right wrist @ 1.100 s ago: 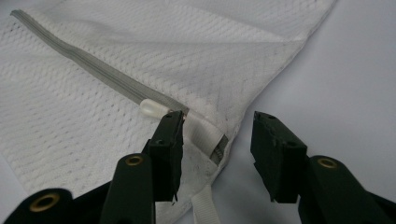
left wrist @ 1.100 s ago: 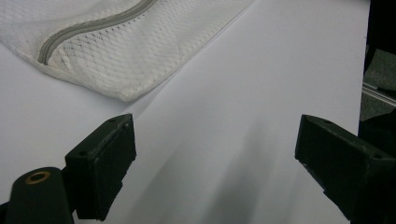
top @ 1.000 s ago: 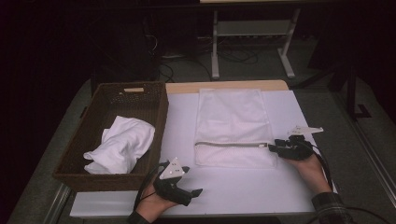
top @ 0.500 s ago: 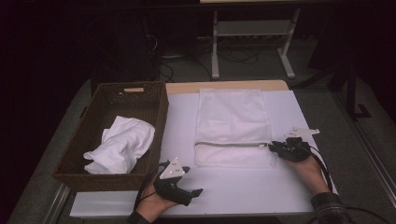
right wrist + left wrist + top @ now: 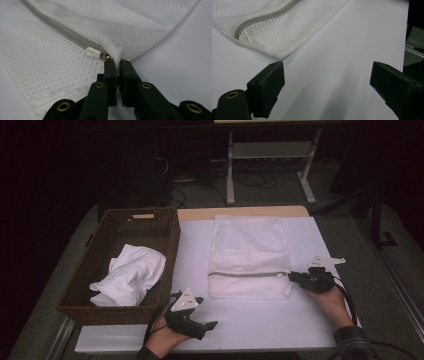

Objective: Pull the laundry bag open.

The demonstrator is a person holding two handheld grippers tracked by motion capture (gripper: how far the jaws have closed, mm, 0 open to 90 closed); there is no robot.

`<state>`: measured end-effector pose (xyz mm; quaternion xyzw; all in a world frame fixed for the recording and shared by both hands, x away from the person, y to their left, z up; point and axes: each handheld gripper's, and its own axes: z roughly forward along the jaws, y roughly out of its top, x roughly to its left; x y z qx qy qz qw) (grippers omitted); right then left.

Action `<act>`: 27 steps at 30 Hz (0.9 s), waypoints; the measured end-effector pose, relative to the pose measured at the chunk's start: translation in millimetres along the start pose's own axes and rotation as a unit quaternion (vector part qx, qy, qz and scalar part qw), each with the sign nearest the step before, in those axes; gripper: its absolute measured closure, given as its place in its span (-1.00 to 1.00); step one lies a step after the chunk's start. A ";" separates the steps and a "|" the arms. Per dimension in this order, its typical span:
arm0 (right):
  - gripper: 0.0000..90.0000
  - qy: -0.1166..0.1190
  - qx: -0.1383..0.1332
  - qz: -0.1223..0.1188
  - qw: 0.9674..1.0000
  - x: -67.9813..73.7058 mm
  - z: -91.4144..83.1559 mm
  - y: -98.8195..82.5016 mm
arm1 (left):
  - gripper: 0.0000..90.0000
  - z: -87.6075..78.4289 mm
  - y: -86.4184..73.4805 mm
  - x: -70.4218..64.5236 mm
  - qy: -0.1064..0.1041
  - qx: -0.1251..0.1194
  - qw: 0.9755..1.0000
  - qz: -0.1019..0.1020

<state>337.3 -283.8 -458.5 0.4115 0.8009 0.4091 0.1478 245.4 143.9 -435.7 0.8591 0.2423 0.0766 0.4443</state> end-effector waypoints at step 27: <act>0.87 0.035 -0.037 0.000 0.999 9.4 -18.2 6.4 | -0.73 16.8 34.2 9.1 -0.029 -0.019 0.999 -0.008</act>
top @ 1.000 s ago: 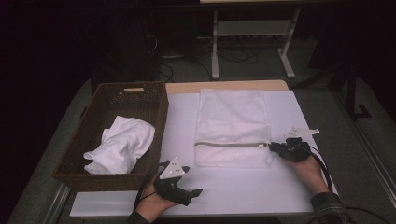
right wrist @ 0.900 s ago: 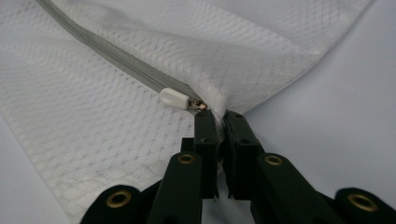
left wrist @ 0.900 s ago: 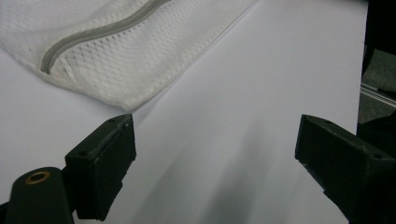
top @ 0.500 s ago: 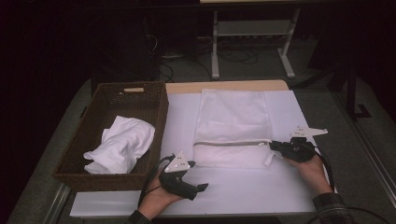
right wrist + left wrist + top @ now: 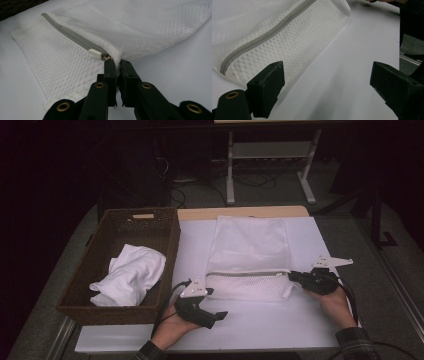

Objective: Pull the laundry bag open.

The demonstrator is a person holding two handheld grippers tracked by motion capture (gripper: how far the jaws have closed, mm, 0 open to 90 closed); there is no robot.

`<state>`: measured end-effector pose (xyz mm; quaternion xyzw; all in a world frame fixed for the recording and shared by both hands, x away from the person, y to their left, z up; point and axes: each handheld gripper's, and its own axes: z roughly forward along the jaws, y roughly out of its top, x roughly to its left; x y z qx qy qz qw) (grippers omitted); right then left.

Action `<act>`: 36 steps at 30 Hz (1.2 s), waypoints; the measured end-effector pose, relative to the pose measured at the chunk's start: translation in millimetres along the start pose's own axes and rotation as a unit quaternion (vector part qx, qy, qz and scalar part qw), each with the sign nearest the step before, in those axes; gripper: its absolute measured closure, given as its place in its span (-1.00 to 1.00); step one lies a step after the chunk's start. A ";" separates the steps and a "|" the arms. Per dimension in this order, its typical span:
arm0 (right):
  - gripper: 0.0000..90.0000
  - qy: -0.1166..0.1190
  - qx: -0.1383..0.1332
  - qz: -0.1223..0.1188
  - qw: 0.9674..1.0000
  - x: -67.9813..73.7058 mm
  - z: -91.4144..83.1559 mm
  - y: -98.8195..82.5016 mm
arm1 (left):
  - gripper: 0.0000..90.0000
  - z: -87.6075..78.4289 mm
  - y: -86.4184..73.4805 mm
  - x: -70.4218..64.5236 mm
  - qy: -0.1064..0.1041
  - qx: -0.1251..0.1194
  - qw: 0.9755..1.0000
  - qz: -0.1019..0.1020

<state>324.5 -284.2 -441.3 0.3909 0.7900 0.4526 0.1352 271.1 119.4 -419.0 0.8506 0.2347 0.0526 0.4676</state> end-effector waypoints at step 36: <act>0.87 0.029 -0.019 0.011 0.999 27.7 -2.9 6.6 | -0.70 42.9 43.8 22.8 -0.028 -0.026 0.999 -0.003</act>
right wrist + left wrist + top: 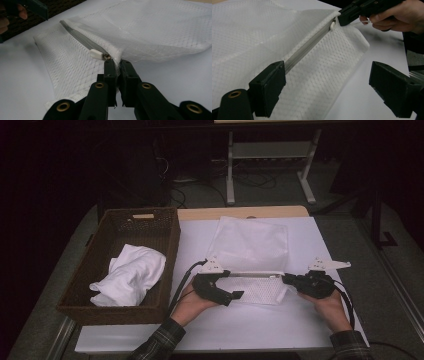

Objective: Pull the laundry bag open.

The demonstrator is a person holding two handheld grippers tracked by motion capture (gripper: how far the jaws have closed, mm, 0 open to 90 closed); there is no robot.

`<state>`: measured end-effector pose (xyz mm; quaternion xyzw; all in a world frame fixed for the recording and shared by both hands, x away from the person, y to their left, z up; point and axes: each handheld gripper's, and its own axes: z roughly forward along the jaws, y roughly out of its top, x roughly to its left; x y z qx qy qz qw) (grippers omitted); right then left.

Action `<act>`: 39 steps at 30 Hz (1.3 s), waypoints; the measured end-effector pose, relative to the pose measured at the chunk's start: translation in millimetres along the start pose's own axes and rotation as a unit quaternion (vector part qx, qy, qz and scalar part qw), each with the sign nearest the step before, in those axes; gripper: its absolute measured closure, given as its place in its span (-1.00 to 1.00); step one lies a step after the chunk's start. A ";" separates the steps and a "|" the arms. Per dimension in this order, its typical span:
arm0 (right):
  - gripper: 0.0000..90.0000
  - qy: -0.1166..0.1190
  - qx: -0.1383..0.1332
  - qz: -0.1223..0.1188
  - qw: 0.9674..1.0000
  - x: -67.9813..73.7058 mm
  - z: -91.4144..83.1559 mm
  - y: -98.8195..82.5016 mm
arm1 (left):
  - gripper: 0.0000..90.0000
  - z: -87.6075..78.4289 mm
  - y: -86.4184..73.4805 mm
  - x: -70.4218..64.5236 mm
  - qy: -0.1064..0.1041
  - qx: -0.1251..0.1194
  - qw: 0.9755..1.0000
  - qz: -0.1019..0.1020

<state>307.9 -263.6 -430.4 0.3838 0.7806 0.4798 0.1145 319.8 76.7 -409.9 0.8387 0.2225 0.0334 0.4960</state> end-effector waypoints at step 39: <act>0.87 0.024 -0.004 -0.034 0.999 14.5 6.1 2.3 | 0.28 54.4 21.3 -7.7 -0.051 -0.006 0.998 0.041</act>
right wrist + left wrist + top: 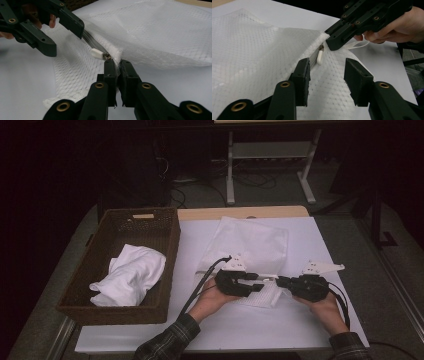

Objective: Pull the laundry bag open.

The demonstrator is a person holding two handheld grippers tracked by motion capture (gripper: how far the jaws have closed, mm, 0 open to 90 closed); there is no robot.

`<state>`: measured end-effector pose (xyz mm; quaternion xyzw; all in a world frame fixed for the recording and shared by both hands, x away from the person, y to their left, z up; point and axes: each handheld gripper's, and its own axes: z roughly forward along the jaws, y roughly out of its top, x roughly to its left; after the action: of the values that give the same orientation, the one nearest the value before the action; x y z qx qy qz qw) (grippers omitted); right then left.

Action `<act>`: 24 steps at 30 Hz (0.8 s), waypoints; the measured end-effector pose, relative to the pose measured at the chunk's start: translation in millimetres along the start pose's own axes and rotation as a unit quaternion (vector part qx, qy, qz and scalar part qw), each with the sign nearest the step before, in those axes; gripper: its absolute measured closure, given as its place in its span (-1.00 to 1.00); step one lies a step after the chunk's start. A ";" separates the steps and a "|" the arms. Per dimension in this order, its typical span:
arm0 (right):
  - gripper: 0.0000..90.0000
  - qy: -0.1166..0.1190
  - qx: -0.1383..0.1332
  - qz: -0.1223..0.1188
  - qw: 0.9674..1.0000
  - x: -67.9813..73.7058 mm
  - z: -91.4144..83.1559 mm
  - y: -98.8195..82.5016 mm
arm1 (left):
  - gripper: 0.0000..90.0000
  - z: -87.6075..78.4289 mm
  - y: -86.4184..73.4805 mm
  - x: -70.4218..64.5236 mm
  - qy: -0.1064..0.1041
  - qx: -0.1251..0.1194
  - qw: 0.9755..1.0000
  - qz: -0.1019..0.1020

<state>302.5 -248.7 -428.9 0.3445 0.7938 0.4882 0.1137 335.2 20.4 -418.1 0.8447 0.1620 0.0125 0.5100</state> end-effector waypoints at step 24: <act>0.87 0.018 -0.022 -0.005 1.000 6.4 -2.2 4.3 | 0.64 23.0 2.6 1.2 -0.005 0.015 1.000 -0.022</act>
<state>298.6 -244.7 -423.1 0.3289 0.7866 0.5111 0.1091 341.3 -0.1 -427.0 0.8486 0.1781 -0.0056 0.4981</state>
